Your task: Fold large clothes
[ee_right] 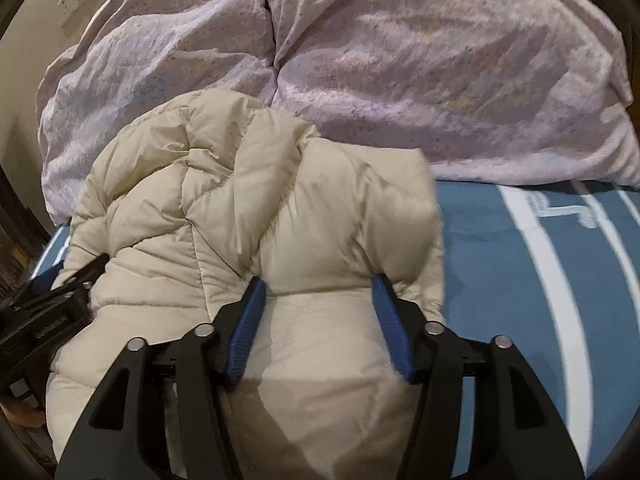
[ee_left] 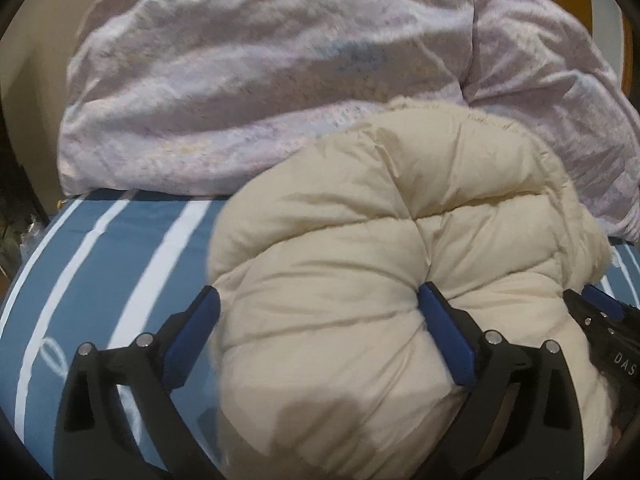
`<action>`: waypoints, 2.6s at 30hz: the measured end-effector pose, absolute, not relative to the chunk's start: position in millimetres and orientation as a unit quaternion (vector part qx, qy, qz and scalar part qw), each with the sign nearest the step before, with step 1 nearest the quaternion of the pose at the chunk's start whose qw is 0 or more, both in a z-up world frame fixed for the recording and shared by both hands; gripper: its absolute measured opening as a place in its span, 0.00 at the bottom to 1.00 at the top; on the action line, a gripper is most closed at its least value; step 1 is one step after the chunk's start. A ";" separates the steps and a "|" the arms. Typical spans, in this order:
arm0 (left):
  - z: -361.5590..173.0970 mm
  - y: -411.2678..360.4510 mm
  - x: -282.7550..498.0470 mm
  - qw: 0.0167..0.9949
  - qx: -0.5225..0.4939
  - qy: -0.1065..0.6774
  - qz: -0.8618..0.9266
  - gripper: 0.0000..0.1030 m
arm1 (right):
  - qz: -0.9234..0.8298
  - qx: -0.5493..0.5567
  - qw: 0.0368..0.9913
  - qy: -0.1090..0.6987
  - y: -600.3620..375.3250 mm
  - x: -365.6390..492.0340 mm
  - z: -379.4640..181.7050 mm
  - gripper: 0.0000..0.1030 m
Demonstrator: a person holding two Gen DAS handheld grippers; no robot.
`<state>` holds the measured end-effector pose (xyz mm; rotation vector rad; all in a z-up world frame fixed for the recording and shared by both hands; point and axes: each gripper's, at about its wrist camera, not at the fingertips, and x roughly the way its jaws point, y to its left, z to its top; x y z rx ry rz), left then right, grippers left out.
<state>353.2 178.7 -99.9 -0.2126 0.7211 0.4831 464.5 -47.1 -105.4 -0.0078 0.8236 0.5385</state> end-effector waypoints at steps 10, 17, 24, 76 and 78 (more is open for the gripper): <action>-68.3 157.4 258.1 0.912 -0.110 0.341 0.199 0.97 | 0.218 0.005 0.881 0.420 -106.5 404.1 -84.5 0.94; -63.1 124.0 200.1 0.912 -0.101 0.351 0.185 0.98 | 0.222 -0.032 0.898 0.380 -116.8 338.9 -64.7 0.99; -60.9 100.4 154.7 0.908 -0.121 0.366 0.163 0.98 | 0.241 -0.033 0.894 0.377 -126.9 293.3 -60.3 0.99; -25.3 43.3 65.8 0.914 -0.151 0.358 0.120 0.98 | 0.300 -0.004 0.868 0.394 -164.6 197.1 -27.7 0.99; -25.8 43.2 66.1 0.913 -0.150 0.358 0.121 0.98 | 0.300 -0.005 0.869 0.394 -164.7 197.4 -27.7 0.99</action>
